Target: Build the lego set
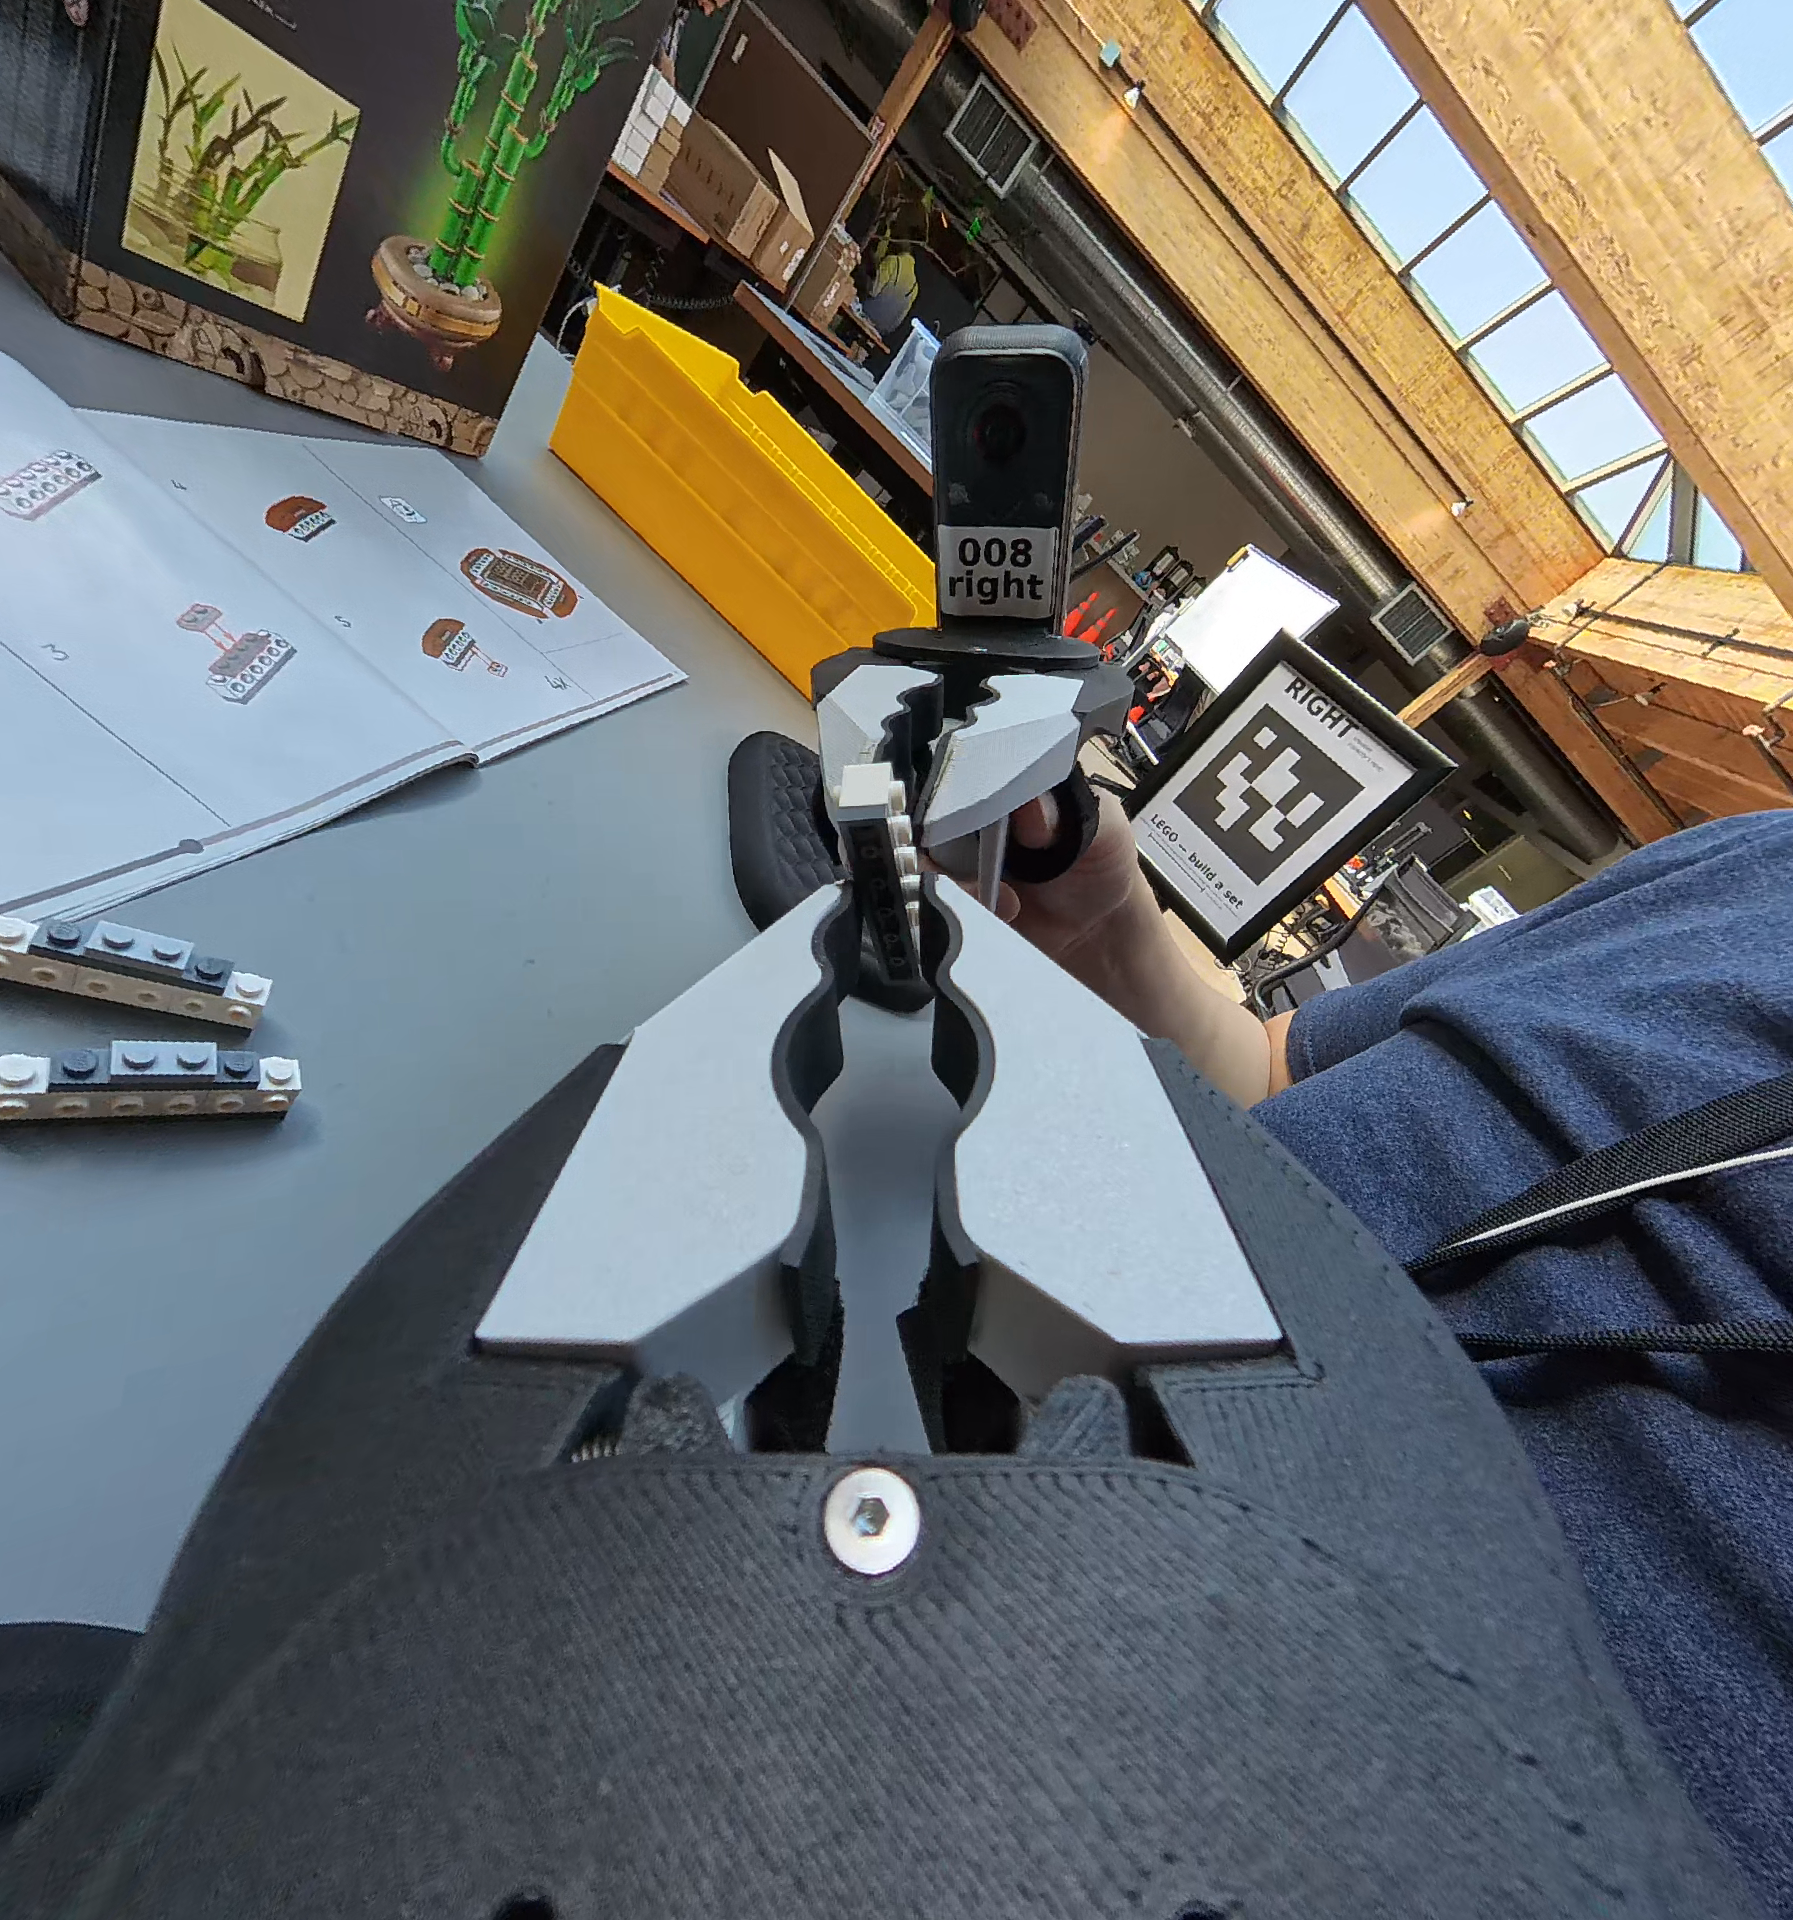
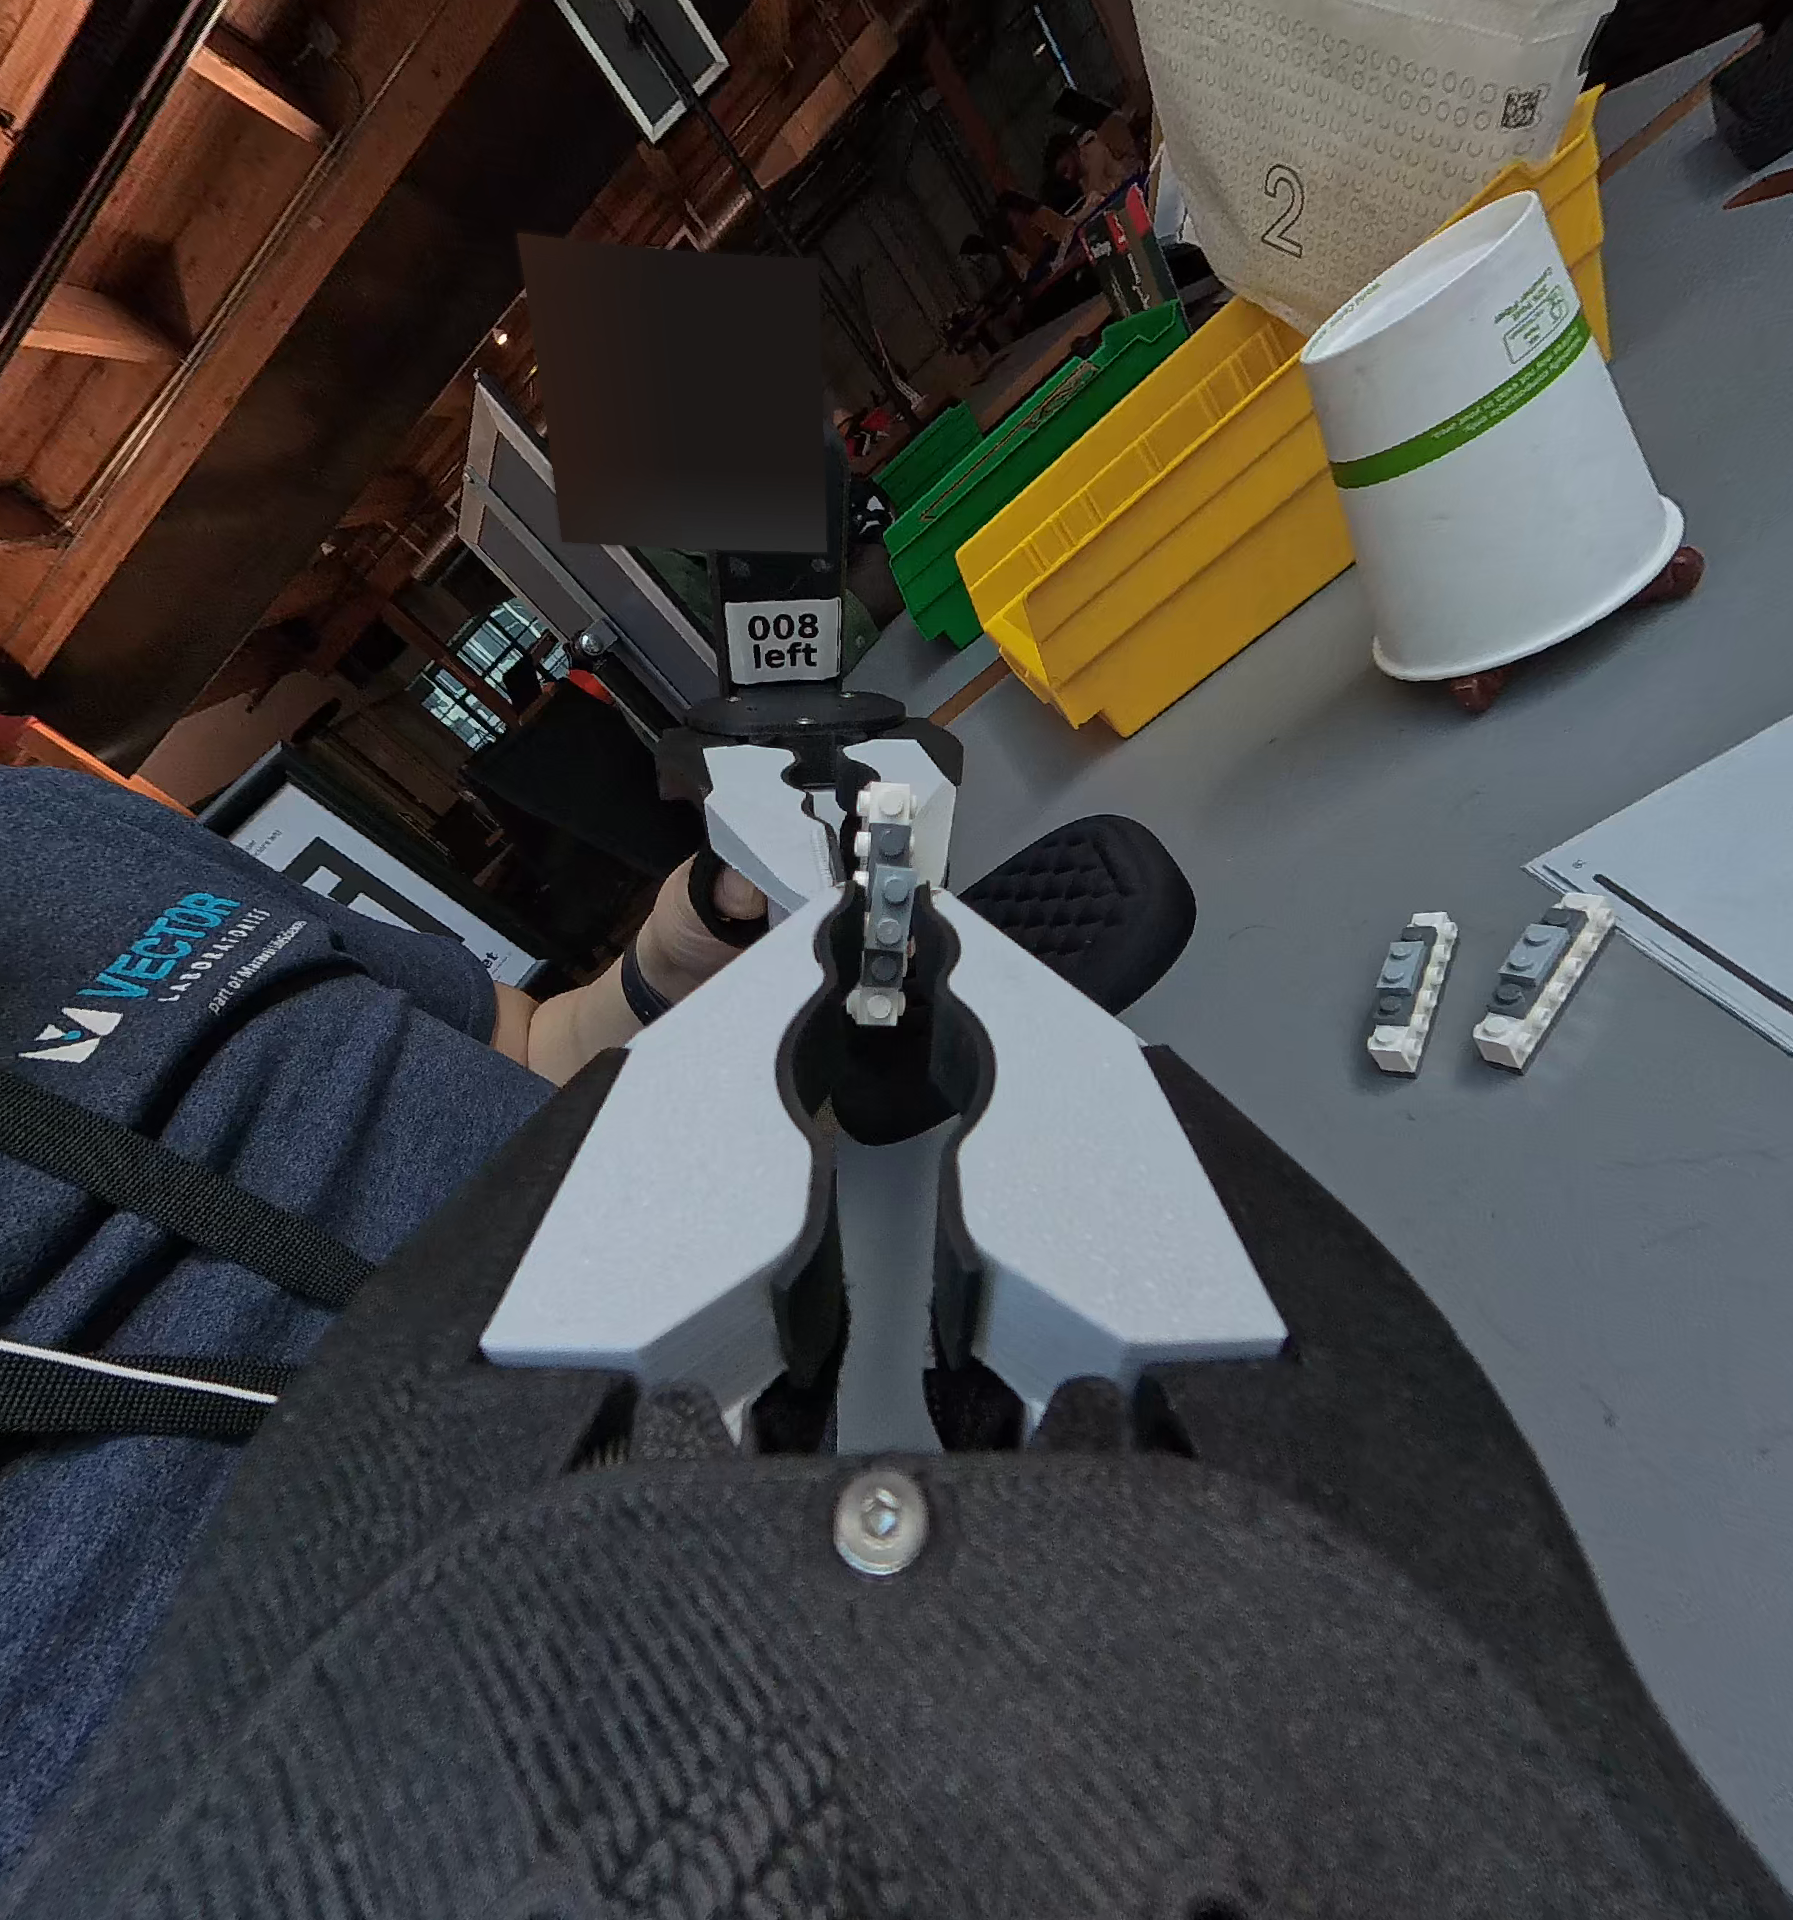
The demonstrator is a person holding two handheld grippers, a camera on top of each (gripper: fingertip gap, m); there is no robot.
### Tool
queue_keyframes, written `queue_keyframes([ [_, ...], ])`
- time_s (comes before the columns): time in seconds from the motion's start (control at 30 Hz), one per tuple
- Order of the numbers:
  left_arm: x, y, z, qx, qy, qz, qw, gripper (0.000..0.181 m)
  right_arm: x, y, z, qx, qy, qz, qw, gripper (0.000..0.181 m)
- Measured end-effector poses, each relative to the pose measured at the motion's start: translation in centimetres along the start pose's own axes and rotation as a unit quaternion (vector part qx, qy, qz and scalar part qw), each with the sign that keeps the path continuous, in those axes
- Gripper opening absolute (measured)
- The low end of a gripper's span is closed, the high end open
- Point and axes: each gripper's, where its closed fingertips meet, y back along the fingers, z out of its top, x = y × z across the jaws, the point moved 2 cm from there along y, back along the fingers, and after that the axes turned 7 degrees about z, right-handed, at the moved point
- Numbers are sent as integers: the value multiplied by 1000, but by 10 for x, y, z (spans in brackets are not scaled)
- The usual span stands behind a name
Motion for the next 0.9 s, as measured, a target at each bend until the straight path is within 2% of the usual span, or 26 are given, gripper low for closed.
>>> queue_keyframes([
  [0.2, -2, -2, -3, 2, 3, -6, 1000, 9, 0, 5, 5, -14, -3, 1, 1000, 9],
  [0.9, -9, -5, -8, 24, -2, -13, 1000, 8, 7, 7, -5, 1, -29, 40, 999, 6],
])
